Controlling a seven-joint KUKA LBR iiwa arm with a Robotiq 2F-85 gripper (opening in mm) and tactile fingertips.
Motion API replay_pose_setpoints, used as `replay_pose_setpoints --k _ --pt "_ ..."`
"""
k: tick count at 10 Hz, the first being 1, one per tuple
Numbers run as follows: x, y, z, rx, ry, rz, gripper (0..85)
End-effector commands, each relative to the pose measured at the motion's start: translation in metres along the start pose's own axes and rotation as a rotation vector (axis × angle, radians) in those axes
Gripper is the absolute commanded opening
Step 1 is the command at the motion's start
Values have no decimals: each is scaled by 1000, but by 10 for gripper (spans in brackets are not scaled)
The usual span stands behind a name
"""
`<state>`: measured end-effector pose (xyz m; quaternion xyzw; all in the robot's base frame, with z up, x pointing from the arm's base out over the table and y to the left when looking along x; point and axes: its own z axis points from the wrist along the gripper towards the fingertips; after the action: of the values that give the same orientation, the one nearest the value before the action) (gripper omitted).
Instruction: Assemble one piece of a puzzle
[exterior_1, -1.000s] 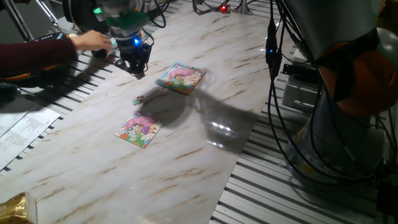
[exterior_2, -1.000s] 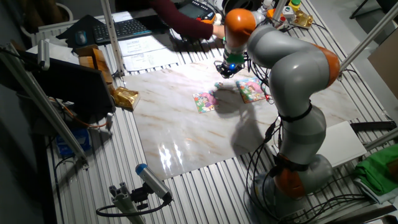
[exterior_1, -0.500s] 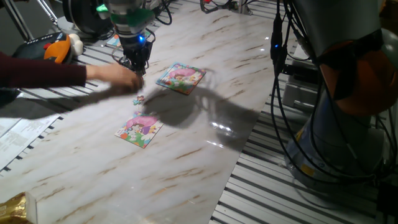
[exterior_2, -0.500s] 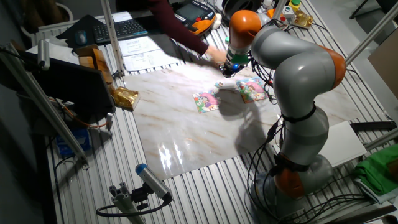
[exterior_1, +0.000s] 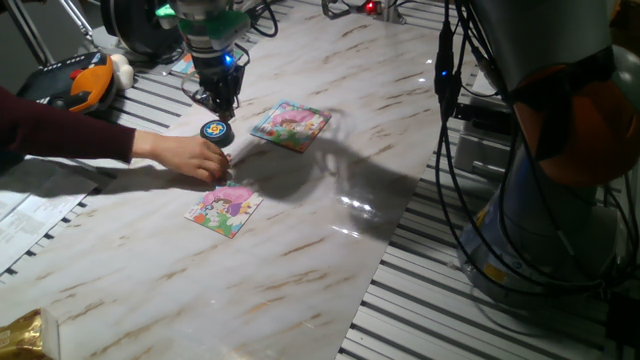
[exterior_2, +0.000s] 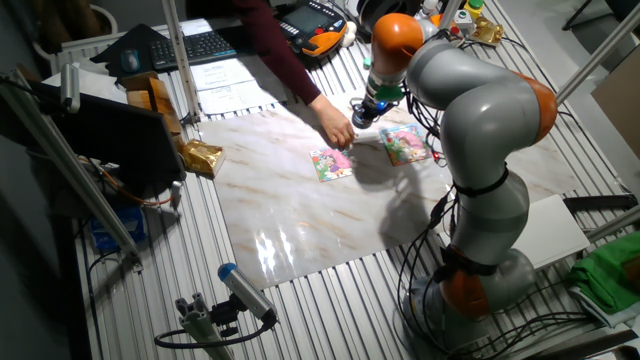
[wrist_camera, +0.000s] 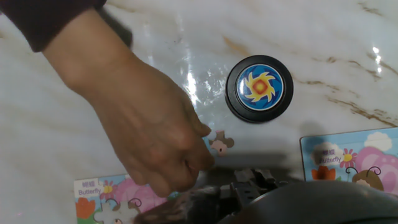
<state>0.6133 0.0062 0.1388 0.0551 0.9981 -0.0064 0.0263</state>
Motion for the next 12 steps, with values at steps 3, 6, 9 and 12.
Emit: replay_pose_setpoints --k 3,6,9,12 --pt "0 -1 -1 3 2 -1 7" --pt "0 -2 0 1 -1 -1 7" --pt "0 -2 -1 1 1 1 7" --pt "1 -3 -1 -3 6 -5 7"
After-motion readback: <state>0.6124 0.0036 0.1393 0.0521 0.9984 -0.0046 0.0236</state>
